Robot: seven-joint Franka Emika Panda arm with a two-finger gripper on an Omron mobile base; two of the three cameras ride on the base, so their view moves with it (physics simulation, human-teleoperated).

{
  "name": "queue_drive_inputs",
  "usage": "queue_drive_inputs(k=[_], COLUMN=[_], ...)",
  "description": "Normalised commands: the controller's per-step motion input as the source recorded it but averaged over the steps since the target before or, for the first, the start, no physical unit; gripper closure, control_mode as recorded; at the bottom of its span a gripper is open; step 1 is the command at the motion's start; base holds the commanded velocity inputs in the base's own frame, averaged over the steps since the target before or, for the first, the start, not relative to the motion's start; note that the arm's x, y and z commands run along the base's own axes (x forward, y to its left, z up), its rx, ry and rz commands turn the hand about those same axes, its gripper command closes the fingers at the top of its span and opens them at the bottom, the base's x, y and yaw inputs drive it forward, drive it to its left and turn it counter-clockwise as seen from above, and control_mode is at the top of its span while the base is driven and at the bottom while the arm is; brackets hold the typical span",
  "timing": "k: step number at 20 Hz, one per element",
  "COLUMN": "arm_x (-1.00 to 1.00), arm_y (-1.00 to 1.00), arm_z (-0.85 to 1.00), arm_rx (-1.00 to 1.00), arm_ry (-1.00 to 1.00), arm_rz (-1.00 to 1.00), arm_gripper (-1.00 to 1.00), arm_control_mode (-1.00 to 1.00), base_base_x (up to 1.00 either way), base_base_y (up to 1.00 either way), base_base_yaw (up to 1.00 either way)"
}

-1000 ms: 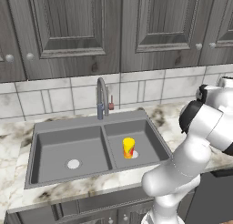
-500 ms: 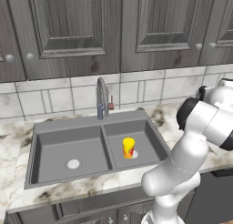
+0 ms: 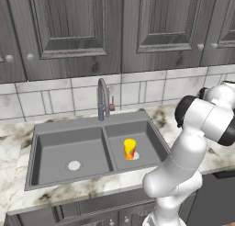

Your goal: Move any existing items from the left basin to the right basin for drying. Then move the measuring cup from the counter to the left basin of the sink for washing.

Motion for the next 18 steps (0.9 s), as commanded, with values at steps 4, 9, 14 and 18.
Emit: queue_drive_inputs(k=[4,9,14,18], arm_x=[0.07,0.11,0.13,0.12], arm_y=[-0.04,-0.06,-0.03,0.00], arm_z=[-0.09,-0.07,-0.08,-0.09], arm_rx=[0.01,0.01,0.00,0.00], arm_ry=[0.00,0.00,0.00,0.00], arm_rz=[0.01,0.01,0.00,0.00], arm_gripper=[-1.00,-1.00,-1.00,-1.00], arm_control_mode=[-1.00,-1.00,-1.00,-1.00], base_base_x=[0.00,0.00,0.00,0.00], base_base_y=[0.00,0.00,0.00,0.00], base_base_yaw=[0.00,0.00,0.00,0.00])
